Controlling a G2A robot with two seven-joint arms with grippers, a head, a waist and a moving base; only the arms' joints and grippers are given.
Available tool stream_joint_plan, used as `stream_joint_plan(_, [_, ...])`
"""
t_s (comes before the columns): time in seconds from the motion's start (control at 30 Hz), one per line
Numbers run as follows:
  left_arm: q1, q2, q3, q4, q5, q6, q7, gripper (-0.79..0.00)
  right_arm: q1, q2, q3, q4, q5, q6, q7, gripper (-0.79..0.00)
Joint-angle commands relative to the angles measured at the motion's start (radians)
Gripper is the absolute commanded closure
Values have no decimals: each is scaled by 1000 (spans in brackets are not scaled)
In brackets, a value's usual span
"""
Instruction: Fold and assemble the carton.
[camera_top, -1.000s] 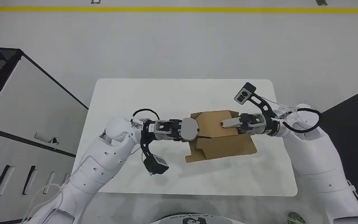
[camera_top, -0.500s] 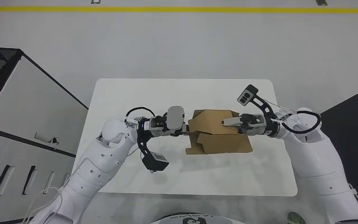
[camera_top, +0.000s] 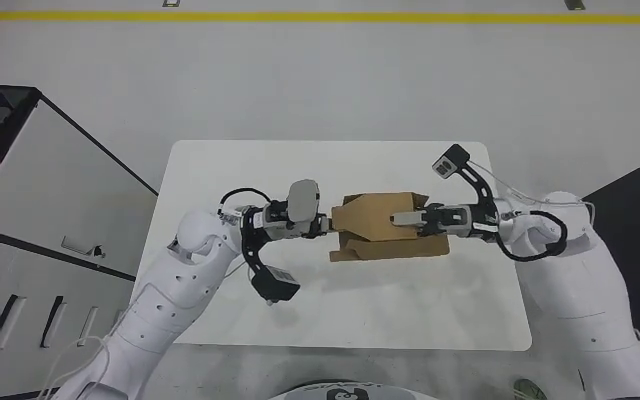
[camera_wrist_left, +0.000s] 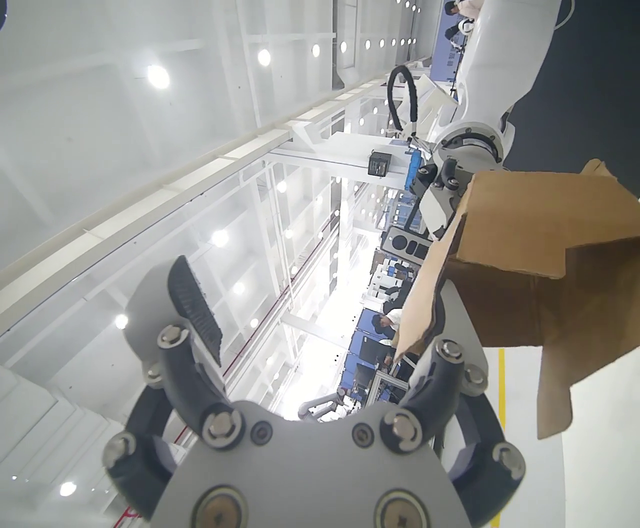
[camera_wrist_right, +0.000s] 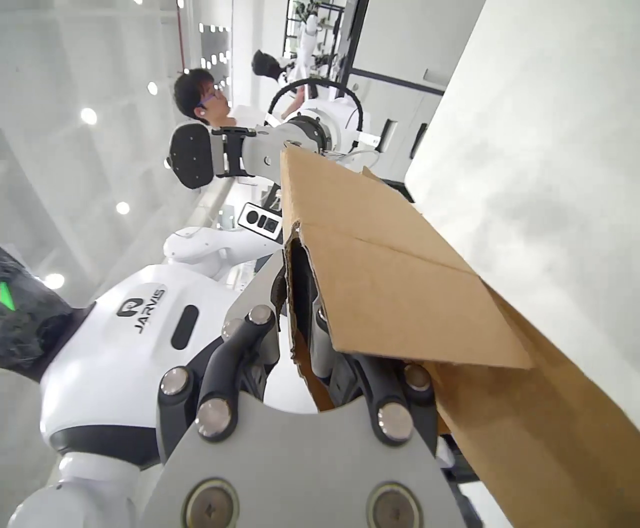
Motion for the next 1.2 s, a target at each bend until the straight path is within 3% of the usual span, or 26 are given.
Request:
stream_joint_plan(0.0, [0, 2, -6, -2, 0, -11, 1, -785, -4, 2, 11, -8, -15, -27, -7, 0])
stream_joint_plan(0.47, [10, 4, -9, -27, 10, -48, -26, -785, -21, 4, 31, -48, -67, -120, -48, 0])
stream_joint_plan(0.73, [23, 20, -59, -49, 77, -91, -31, -785, -30, 10, 66, -47, -49, -169, -28, 0])
stream_joint_plan(0.77, [25, 22, -66, -52, 90, -100, -27, -748, -30, 11, 70, -44, -40, -172, -23, 0])
stream_joint_plan(0.8, [29, 25, -73, -56, 101, -108, -24, -419, -30, 11, 74, -40, -35, -174, -17, 0])
stream_joint_plan(0.83, [32, 28, -81, -61, 118, -116, -19, -185, -29, 12, 78, -37, -28, -175, -9, 0])
stream_joint_plan(0.87, [36, 32, -88, -66, 136, -124, -11, 0, -28, 13, 81, -33, -19, -176, -2, 0])
stream_joint_plan(1.17, [39, 35, -88, -77, 174, -133, -16, 0, -28, 14, 86, -36, -21, -179, -11, 0])
